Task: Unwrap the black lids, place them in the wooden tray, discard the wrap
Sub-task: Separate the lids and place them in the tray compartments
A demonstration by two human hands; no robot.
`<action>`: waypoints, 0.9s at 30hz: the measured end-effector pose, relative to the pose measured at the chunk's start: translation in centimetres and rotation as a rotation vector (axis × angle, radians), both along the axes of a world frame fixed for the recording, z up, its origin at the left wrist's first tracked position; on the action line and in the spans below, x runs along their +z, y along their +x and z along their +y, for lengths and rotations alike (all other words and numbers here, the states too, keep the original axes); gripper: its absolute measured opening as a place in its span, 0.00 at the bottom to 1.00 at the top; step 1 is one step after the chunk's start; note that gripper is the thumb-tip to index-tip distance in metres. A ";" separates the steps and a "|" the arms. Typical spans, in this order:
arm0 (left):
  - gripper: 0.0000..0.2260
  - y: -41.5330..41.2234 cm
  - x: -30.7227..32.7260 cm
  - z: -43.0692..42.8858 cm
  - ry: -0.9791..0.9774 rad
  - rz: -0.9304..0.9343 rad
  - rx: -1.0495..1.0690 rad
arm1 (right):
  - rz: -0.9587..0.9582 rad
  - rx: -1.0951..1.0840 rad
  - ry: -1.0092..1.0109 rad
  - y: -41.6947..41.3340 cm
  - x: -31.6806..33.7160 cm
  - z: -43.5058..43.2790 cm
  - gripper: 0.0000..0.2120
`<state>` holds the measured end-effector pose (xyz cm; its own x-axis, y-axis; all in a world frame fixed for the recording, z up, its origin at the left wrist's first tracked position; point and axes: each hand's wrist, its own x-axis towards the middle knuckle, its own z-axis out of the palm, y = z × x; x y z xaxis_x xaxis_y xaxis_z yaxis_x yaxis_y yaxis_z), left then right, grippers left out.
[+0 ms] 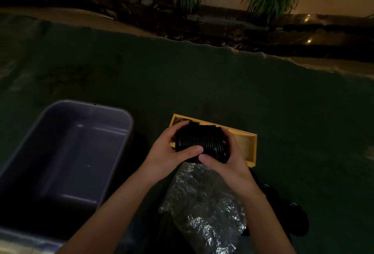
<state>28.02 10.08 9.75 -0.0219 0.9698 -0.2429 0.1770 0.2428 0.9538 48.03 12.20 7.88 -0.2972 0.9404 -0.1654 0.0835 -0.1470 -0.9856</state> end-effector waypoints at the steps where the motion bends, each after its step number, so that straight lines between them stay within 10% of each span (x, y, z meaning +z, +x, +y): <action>1: 0.35 0.1 0.0 0.1 -0.005 -0.003 0.001 | 0.029 -0.013 -0.015 0.0 -0.1 0.0 0.34; 20: 0.21 2.6 -1.9 1.3 -0.147 -0.130 0.201 | 0.498 -0.189 -0.309 0.8 -2.7 -0.2 0.31; 27: 0.27 0.3 -4.0 2.5 -0.321 -0.711 0.451 | 0.764 -0.297 -0.399 2.1 -3.6 2.4 0.24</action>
